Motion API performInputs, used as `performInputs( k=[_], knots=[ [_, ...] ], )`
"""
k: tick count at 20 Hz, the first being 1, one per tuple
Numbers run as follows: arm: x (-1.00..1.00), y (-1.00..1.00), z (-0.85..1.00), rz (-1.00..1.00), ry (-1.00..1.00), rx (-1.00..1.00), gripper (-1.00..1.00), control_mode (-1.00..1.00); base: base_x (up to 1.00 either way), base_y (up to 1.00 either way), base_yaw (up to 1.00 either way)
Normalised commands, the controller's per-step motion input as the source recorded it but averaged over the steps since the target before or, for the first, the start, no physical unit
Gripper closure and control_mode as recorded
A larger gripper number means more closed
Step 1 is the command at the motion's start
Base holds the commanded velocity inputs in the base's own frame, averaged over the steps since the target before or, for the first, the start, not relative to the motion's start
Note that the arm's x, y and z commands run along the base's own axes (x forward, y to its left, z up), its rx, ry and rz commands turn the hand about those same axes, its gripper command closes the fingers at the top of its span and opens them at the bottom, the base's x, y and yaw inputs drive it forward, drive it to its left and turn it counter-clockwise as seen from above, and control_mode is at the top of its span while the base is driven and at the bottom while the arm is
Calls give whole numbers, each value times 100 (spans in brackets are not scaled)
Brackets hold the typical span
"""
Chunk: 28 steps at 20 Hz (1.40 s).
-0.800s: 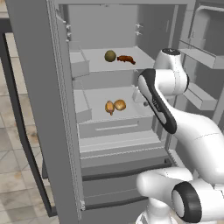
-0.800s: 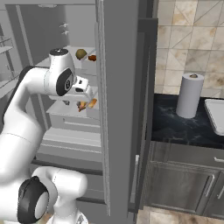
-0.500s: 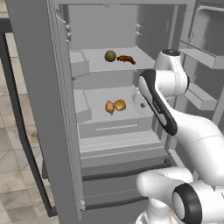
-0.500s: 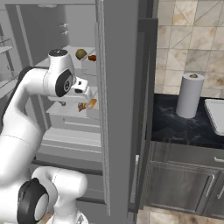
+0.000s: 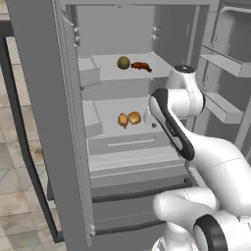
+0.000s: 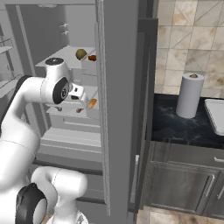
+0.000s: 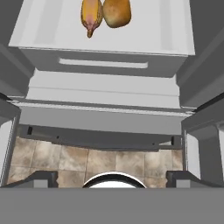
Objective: Place one potato and one chicken drumstick in each tupperware on the nearby counter, to pack two identical lunches.
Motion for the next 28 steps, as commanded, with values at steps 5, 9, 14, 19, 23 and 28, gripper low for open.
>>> performInputs(
  k=[5,9,14,19,23,28],
  knots=[
    [0,-4,-6,0,-6,0,-100,-100,0,0,0],
    [7,-8,-29,0,-15,2,-100,-100,0,0,0],
    [36,0,-33,0,-9,2,-100,-100,0,0,0],
    [61,0,-7,0,1,2,-100,-100,0,0,0],
    [60,0,0,0,1,0,-100,-100,0,0,0],
    [54,0,-10,0,0,0,-100,-100,0,0,0]
  ],
)
